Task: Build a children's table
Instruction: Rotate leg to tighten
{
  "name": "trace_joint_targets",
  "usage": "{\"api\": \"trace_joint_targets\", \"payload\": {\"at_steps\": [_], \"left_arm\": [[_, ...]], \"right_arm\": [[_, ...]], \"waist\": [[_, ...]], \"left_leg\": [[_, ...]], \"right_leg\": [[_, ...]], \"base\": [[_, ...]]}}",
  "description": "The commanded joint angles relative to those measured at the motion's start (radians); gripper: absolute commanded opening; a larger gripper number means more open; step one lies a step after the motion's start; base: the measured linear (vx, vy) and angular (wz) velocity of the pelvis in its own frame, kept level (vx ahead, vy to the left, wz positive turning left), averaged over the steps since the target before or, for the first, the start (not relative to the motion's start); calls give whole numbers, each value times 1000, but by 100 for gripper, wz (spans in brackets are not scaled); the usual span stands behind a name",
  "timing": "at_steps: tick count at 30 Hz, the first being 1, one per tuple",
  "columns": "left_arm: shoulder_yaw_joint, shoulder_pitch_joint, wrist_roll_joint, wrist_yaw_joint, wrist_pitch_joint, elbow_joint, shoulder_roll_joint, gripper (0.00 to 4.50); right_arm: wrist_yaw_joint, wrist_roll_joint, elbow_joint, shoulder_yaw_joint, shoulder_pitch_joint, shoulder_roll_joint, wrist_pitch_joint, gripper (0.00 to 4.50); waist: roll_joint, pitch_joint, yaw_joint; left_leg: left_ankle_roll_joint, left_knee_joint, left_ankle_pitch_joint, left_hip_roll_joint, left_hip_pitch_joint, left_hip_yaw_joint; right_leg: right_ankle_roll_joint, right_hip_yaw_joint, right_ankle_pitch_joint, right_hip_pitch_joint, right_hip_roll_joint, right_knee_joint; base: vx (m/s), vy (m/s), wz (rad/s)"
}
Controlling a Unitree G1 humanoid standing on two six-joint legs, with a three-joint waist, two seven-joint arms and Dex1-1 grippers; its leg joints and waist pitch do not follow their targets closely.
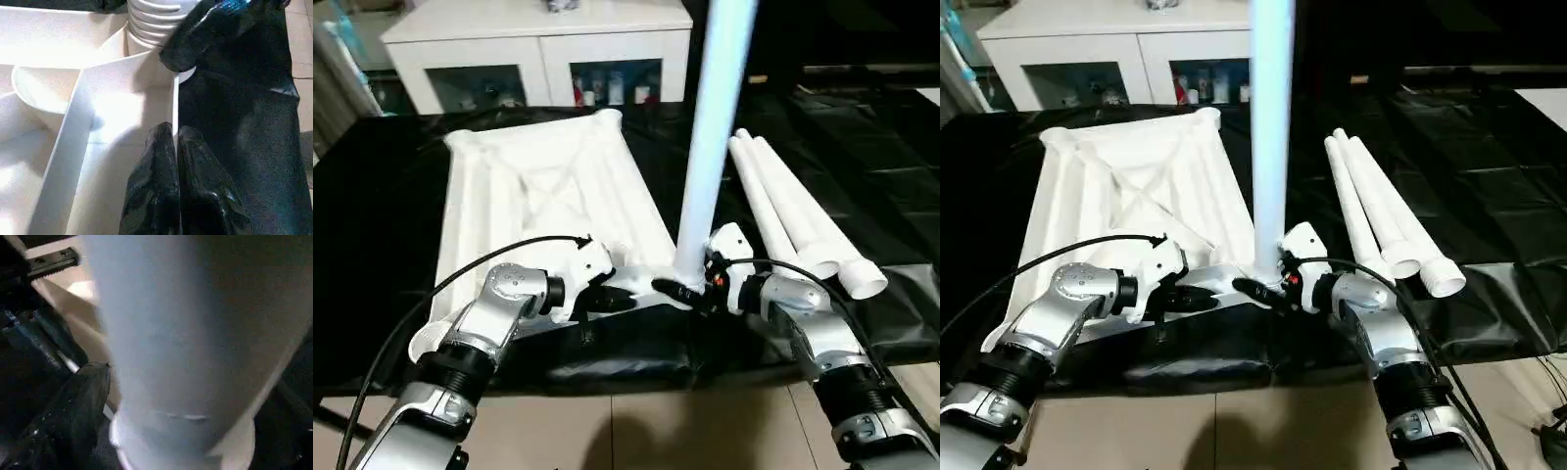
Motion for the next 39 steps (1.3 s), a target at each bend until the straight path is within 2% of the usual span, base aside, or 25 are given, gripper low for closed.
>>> {"api": "trace_joint_targets", "payload": {"at_steps": [1, 2, 3, 5, 16, 24, 28, 29, 31, 32, 33, 34, 35, 36, 37, 38, 39], "left_arm": [[-1, 3, -26, -7, -4, -30, -7, 0], [-1, 3, -26, -7, -4, -30, -7, 0], [-1, 4, -25, -9, -3, -33, -7, 0], [0, 3, -23, -7, -1, -32, -9, 0], [-2, 3, -18, -7, 2, -28, -7, 0], [-1, 4, -17, -10, 8, -24, -3, 0], [4, -2, -10, 19, 23, -11, -12, 0], [8, -13, 3, 63, 34, 12, -29, 0], [10, -20, 9, 87, 39, 24, -39, 0], [14, -39, 24, 152, 55, 59, -71, 0], [20, -66, 42, 237, 78, 108, -115, 0], [20, -66, 42, 237, 78, 108, -115, 0], [22, -74, 47, 261, 86, 122, -127, 0], [44, -112, 53, 388, 134, 188, -189, 0], [55, -128, 55, 443, 155, 218, -215, 0], [63, -144, 59, 501, 167, 247, -238, 0], [71, -157, 61, 549, 172, 273, -258, 0]], "right_arm": [[13, 2, -26, 11, 9, -7, 7, 406], [13, 2, -27, 11, 9, -7, 7, 406], [20, -3, -26, 13, 11, -11, 5, 379], [22, -7, -20, 14, 11, -11, 0, 370], [28, 2, -21, 10, 25, -13, -1, 284], [22, -9, -1, 17, 27, -8, -9, 274], [-50, -15, 24, -2, 18, 22, -5, 273], [-134, -22, 51, -22, 5, 58, -3, 273], [-172, -24, 64, -31, -1, 75, 2, 273], [-280, -29, 103, -56, -23, 125, 21, 273], [-416, -27, 160, -92, -53, 187, 44, 273], [-416, -27, 160, -92, -53, 187, 44, 273], [-453, -25, 177, -102, -62, 204, 50, 273], [-573, -17, 254, -132, -106, 260, 61, 272], [-626, -12, 289, -147, -126, 283, 67, 272], [-680, -9, 323, -162, -147, 302, 71, 272], [-726, -1, 353, -180, -165, 318, 74, 272]], "waist": [[-16, -57, 0], [-16, -57, 1], [-15, -58, 1], [-17, -58, 2], [-17, -59, 5], [-16, -59, 6], [-15, -59, 3], [-16, -58, 1], [-15, -54, -6], [-10, -53, -9], [-11, -50, -15], [-8, -49, -15], [-11, -51, -16], [-5, -47, -17], [-6, -47, -19], [-7, -49, -23], [-6, -48, -20]], "left_leg": [[94, -68, -159, 31, 7, -3], [97, -67, -153, 31, 7, -3], [104, -65, -139, 31, 8, -2], [110, -63, -132, 30, 7, -1], [108, -62, -141, 29, 8, -2], [107, -61, -141, 29, 7, -2], [106, -61, -138, 29, 7, -2], [99, -63, -150, 28, 7, -3], [78, -67, -181, 27, 6, -2], [62, -69, -199, 27, 8, -4], [43, -72, -218, 26, 9, -4], [29, -74, -235, 25, 13, -5], [15, -75, -256, 23, 15, -7], [11, -76, -279, 24, 18, -5], [6, -75, -293, 22, 20, -4], [-7, -78, -303, 20, 21, -8], [-6, -77, -315, 20, 26, -7]], "right_leg": [[-256, 32, -100, 54, -30, -52], [-257, 32, -93, 55, -30, -51], [-263, 32, -79, 54, -30, -50], [-266, 31, -73, 55, -29, -49], [-266, 31, -78, 55, -28, -48], [-266, 30, -80, 56, -29, -47], [-267, 31, -81, 54, -29, -47], [-265, 30, -98, 55, -29, -49], [-257, 32, -146, 53, -30, -55], [-246, 32, -182, 53, -30, -58], [-239, 32, -211, 50, -28, -63], [-233, 31, -238, 48, -28, -65], [-219, 30, -269, 51, -29, -69], [-215, 32, -287, 44, -30, -74], [-212, 32, -303, 41, -28, -76], [-204, 30, -326, 45, -28, -76], [-200, 30, -336, 40, -28, -83]], "base": [[0, 0, 0], [0, 0, 0], [0, 0, 0], [0, 0, 0], [0, 0, 0], [0, 0, 0], [0, 0, 0], [0, 0, 0], [0, 0, 0], [0, 0, 0], [0, 0, 0], [0, 0, 0], [0, 0, 0], [0, 0, 0], [0, 0, 0], [0, 0, 0], [0, 0, 0]]}}
